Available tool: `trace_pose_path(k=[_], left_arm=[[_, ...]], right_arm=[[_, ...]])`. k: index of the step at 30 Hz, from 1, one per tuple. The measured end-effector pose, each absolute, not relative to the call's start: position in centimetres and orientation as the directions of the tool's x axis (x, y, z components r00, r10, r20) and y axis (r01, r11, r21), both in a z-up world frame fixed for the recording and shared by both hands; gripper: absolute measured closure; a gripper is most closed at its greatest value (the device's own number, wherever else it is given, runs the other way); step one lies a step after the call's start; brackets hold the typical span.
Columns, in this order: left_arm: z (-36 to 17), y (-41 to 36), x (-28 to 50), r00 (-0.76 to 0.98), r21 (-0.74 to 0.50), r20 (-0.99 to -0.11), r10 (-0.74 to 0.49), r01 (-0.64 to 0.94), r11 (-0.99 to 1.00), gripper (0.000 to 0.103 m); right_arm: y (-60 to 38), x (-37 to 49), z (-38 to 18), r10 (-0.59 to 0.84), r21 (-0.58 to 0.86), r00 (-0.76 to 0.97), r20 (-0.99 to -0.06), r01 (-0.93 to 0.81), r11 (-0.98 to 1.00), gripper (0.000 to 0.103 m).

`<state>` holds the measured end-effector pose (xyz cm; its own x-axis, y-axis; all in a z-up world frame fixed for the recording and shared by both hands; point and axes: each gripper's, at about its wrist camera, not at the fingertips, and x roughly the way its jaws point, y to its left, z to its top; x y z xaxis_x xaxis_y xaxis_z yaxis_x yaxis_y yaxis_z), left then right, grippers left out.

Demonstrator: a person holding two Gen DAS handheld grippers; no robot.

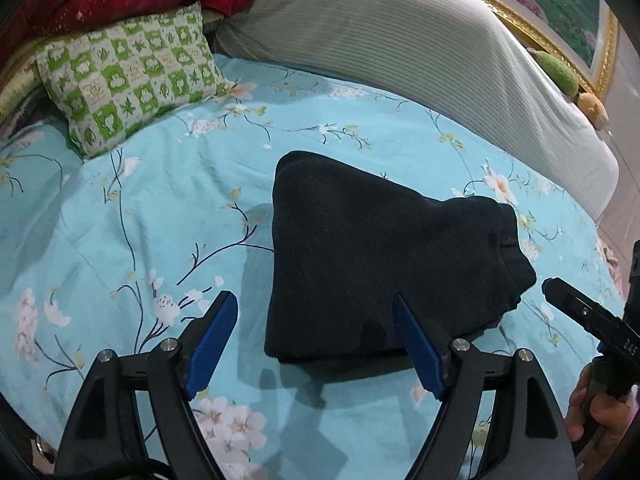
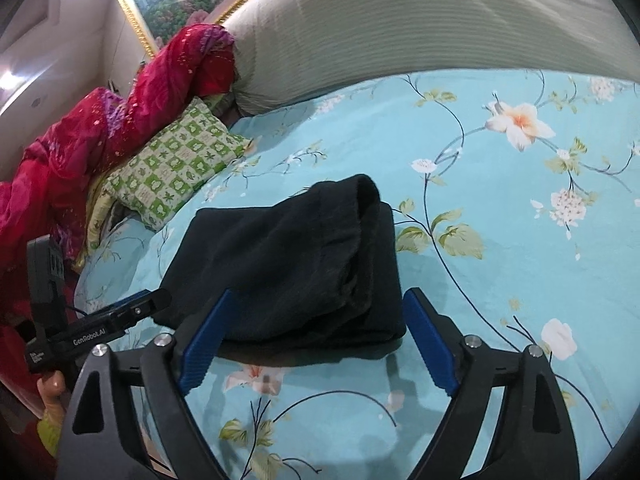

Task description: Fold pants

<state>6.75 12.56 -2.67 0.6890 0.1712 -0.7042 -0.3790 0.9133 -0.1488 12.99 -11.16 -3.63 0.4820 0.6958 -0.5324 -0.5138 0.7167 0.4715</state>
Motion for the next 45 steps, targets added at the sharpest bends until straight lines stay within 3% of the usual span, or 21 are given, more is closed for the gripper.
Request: trace_pose_path(k=[19,45], left_arm=[[-3.3,8.7,4.5,0.705,0.029,-0.644,0.296,-0.365,0.931,0.020],[-5.0,8.5,4.8,0.688,0.086,-0.638,0.345,-0.382,0.920,0.015]], right_arm=[[-8.9,8.6,-4.5,0.614,0.233,0.565,-0.552,-0.603,0.763,0.005],[-7.1,8.4,-7.6,0.613,0.175,0.559,-0.559,-0.643,0.745,0.000]])
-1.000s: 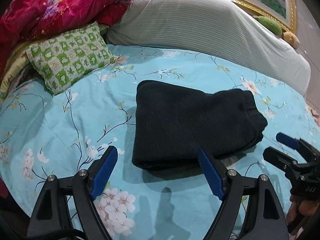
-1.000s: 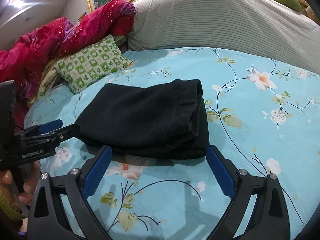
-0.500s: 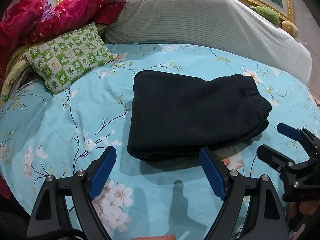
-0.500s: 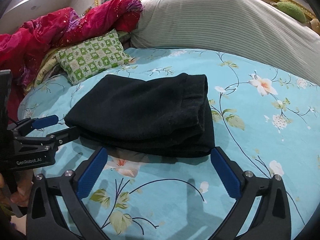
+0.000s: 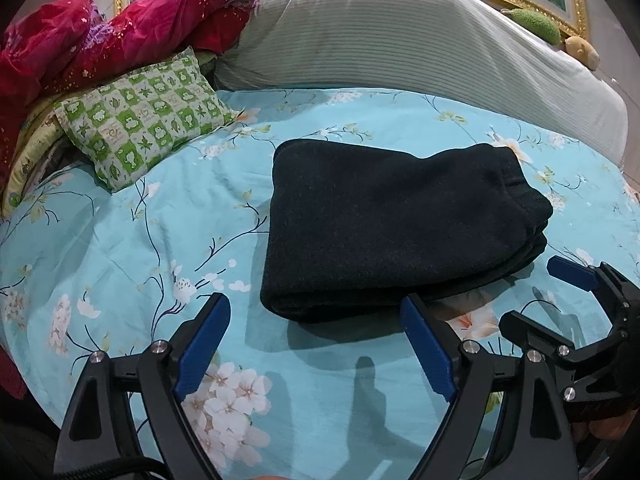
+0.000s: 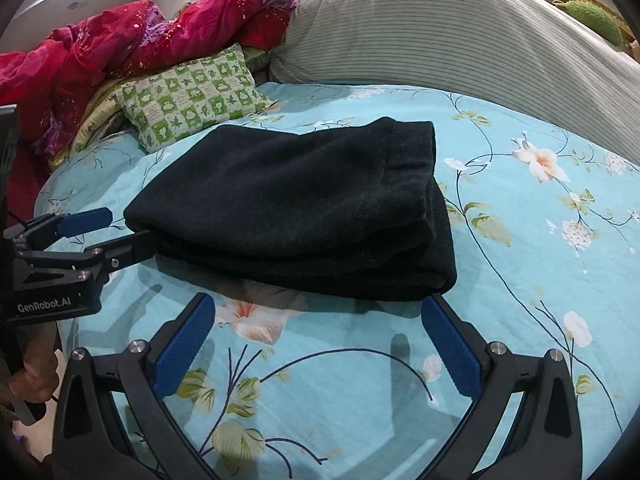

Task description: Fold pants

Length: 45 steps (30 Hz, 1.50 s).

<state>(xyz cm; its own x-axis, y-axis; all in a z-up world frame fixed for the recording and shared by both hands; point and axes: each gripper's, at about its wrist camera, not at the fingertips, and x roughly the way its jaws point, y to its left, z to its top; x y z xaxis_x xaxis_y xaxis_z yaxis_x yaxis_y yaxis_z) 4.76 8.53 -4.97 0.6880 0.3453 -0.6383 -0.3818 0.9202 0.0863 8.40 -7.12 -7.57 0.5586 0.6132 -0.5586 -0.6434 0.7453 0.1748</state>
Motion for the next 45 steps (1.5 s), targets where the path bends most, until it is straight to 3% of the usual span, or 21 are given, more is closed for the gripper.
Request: trace_pose_path(k=[45], left_arm=[[-4.81,8.09,4.45,0.689,0.111,-0.631,0.356,-0.374,0.921,0.014]], right_arm=[[-6.98,7.93,-7.56,0.620,0.180,0.557,-0.552,-0.647,0.741,0.000]])
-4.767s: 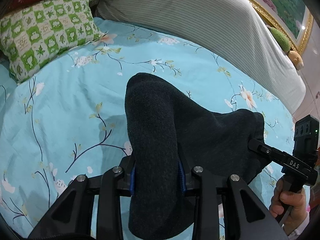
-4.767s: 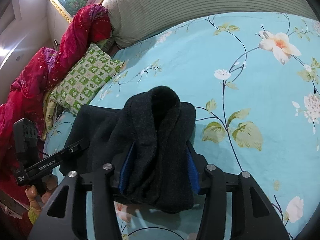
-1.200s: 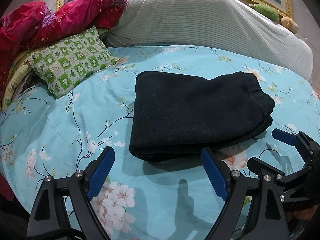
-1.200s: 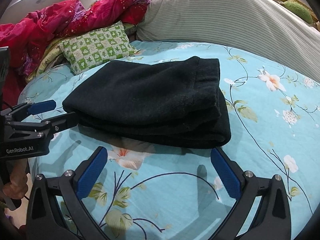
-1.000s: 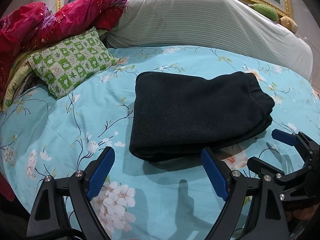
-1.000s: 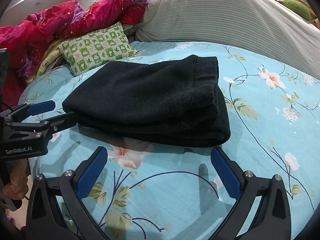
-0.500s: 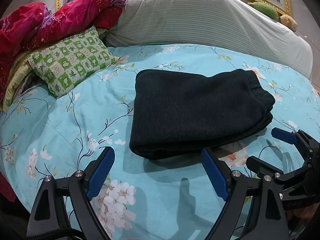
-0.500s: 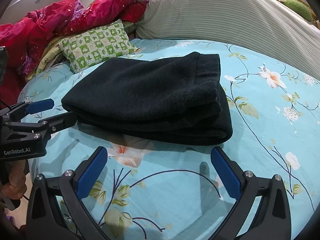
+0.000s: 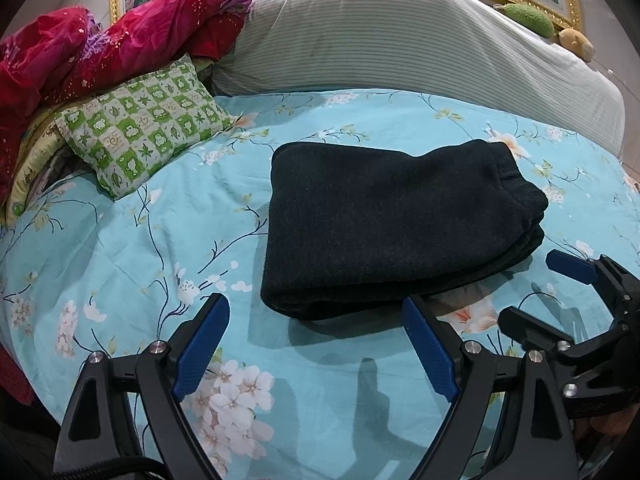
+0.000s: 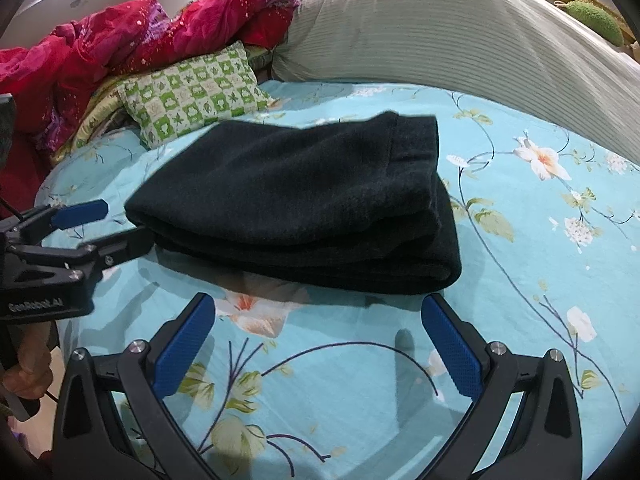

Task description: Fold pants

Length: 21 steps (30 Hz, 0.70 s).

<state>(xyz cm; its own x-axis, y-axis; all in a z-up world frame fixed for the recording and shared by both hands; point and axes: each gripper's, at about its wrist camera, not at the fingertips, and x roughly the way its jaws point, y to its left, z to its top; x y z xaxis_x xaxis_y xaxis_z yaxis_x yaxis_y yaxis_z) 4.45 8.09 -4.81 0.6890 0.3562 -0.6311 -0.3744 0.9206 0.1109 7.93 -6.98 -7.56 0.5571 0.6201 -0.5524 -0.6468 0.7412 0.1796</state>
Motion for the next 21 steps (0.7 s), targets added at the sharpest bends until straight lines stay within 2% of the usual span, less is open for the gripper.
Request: trace_pose_path(k=[6,21], left_arm=[[-4.4,8.2,4.2,0.687,0.114,-0.629,0.364,-0.381,0.918,0.014],[-3.5,8.6,3.9,0.688,0.117,-0.626,0.367,-0.383,0.916,0.014]], right_arm=[[-7.2,7.8,-6.7,0.643,0.219,0.549,-0.533,-0.645,0.732,0.000],[-6.6,7.2,-5.0,0.627,0.172,0.566,-0.536,-0.653,0.737,0.000]])
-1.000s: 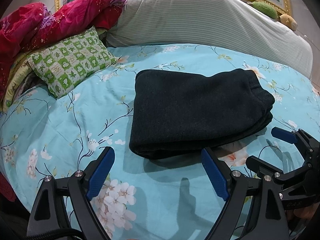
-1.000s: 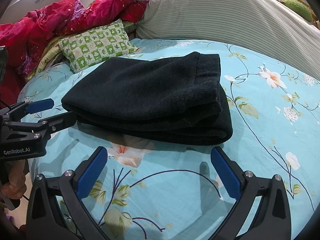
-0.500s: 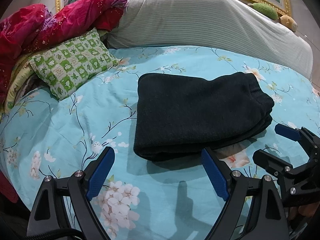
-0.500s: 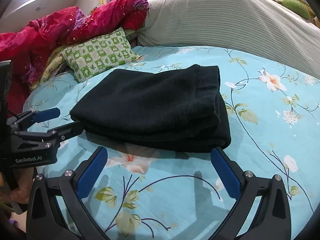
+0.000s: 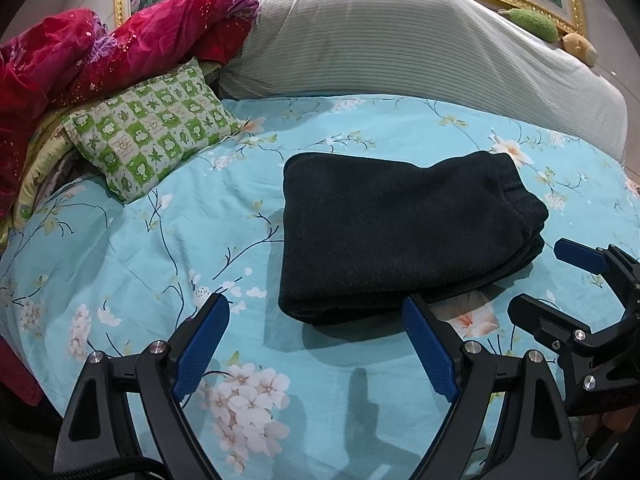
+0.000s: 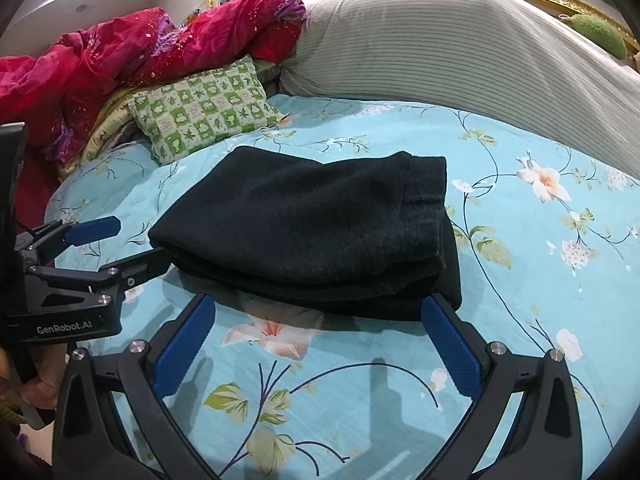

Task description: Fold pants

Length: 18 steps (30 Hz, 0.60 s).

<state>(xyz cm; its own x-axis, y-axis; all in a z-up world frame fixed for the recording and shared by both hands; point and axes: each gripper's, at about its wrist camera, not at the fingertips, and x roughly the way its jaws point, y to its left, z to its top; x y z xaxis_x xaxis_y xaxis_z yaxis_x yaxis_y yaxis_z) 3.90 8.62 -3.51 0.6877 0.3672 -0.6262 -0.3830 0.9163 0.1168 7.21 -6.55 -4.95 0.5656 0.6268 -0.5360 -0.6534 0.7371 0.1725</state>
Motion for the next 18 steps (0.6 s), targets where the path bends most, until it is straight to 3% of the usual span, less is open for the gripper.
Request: trace_pose_path(k=[18], left_arm=[[-2.8,8.9,4.3,0.675,0.112,-0.646,0.356,-0.378,0.919,0.014]], right_arm=[[-6.5,7.5,-3.2,0.606,0.138,0.568,-0.557,-0.656,0.742,0.000]])
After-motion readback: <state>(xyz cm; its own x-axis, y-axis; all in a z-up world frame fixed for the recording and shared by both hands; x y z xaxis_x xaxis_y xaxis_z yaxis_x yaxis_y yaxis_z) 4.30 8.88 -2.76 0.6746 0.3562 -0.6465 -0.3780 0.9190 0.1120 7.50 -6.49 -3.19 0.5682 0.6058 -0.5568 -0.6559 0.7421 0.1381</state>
